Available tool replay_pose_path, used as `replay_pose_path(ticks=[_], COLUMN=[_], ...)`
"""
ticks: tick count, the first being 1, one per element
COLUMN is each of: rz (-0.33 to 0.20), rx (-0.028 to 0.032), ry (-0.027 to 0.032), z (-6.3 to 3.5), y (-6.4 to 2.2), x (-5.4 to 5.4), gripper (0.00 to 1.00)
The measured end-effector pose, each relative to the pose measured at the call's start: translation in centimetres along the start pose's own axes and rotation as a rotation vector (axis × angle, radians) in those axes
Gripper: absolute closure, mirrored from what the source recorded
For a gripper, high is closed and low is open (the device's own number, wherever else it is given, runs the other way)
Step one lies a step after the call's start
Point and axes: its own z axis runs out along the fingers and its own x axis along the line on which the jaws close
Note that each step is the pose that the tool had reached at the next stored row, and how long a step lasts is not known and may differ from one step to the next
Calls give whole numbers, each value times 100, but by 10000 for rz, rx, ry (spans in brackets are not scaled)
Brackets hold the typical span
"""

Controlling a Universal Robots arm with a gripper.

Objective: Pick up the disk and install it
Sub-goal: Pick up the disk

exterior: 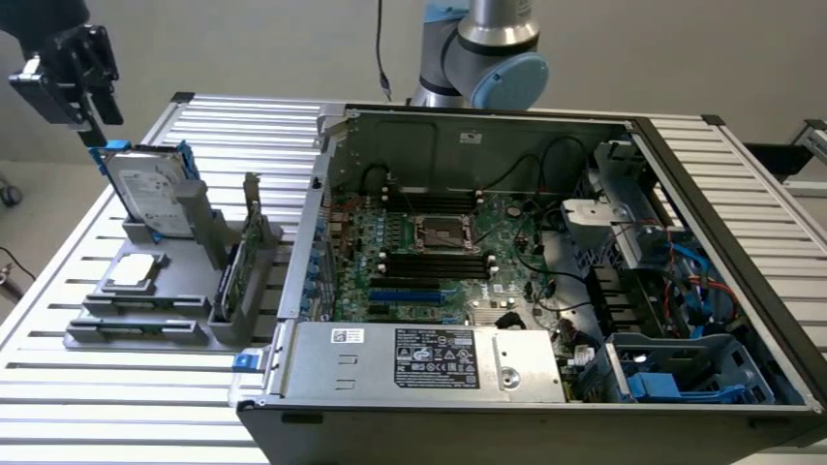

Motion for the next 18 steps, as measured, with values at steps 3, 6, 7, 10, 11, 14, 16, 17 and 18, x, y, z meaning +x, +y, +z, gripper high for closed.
replay_pose_path(ticks=[3, 6, 7, 10, 11, 14, 16, 17, 18], rz=[2, 11, 15, 34, 44, 89, 143, 173, 202], rx=[2, 6, 7, 11, 16, 22, 24, 25, 26], ry=[-9, -33, -43, -88, -116, -209, -257, -276, -291], z=[54, 110, 128, 178, 192, 228, 252, 264, 280], y=[-1, -2, -2, -2, -3, -3, -3, -2, 0], x=[-2, -3, -4, -5, -5, -7, -8, -8, -9], gripper=[46, 46, 46, 46, 46, 46, 46, 46, 46])
